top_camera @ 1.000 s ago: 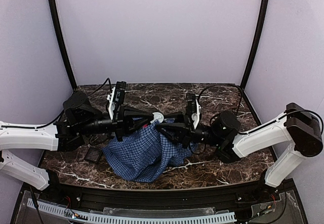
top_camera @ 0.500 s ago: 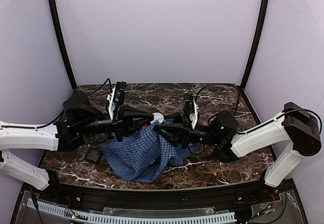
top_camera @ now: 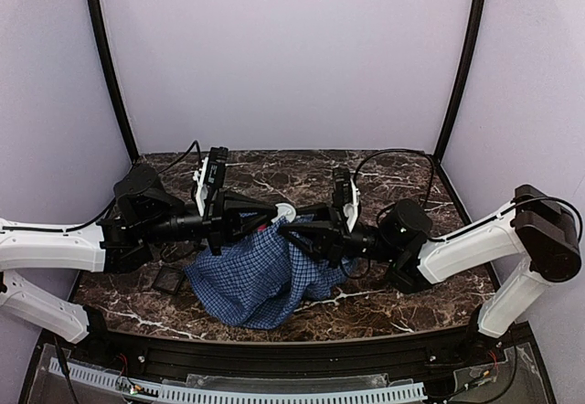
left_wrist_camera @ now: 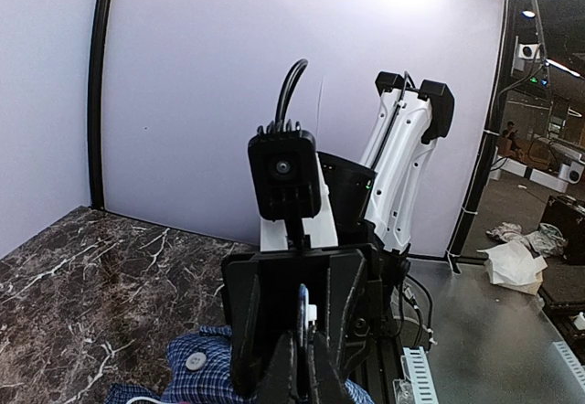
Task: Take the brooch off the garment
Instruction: Pass from the left arm to the right
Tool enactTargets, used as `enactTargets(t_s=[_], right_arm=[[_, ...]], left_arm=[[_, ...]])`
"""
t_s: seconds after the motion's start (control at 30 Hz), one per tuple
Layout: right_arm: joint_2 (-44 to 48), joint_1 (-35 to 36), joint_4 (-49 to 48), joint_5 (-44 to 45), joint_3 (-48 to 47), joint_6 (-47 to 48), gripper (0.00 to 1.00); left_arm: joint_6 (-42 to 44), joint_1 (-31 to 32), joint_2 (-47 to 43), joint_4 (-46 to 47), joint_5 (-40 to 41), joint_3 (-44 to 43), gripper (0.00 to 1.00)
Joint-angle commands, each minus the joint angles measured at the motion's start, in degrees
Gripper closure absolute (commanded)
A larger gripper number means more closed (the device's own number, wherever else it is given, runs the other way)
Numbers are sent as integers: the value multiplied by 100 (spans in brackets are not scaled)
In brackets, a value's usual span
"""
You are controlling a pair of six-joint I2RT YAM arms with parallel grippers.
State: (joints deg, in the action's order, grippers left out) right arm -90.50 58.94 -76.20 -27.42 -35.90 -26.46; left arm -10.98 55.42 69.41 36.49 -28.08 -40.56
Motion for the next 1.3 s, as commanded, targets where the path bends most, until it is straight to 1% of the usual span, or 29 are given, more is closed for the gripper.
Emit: enactTargets(t_s=[0.0, 0.1, 0.2, 0.3, 0.37, 0.4, 0.43, 0.63, 0.67, 0.73, 0.8, 0.87, 0.97, 1.03, 1.1, 1.17, 1.27], right_arm=[[231, 51, -1883, 7, -49, 142, 63], [407, 51, -1661, 33, -39, 254, 60], [666, 56, -1314, 137, 28, 378, 54], [938, 52, -678, 362, 63, 514, 53], [1090, 56, -85, 460, 76, 643, 49], [1216, 54, 247, 527, 82, 737, 45], [1329, 49, 658, 684, 59, 787, 44], [2028, -22, 4221, 1816, -581, 1300, 32], [2094, -58, 4694, 1830, -690, 1396, 31], [2205, -102, 5251, 1688, -820, 1542, 30], [2302, -128, 5430, 1321, -842, 1653, 30], [2351, -131, 5416, 870, -840, 1722, 33], [2302, -129, 5247, 293, -840, 1799, 41], [2211, -126, 5127, -112, -836, 1866, 49], [2135, -112, 4884, -427, -786, 1885, 53], [2123, -95, 4721, -564, -742, 1885, 54], [2142, -95, 4583, -422, -732, 1853, 57]], left_arm=[[0, 14, -100, 257, -86, -78, 99], [18, 20, -119, 251, -49, -61, 99], [88, 20, -177, 173, 56, -50, 99], [106, 16, -217, 169, 88, -37, 99], [93, 13, -255, 185, 122, -15, 99], [82, 13, -275, 188, 151, -6, 99], [76, 13, -294, 182, 203, 8, 99], [103, 11, -272, -19, 308, -81, 99], [76, 7, -246, -10, 292, -91, 99], [3, 4, -228, 64, 212, -112, 99], [-86, 9, -226, 177, 123, -123, 99], [-161, 7, -218, 261, 48, -142, 99], [-240, 4, -194, 314, -17, -174, 99], [-253, 12, -183, 292, -11, -193, 99], [-255, 6, -182, 245, 16, -212, 99], [-243, 12, -187, 196, 36, -223, 99], [-238, 4, -207, 172, 28, -225, 99]])
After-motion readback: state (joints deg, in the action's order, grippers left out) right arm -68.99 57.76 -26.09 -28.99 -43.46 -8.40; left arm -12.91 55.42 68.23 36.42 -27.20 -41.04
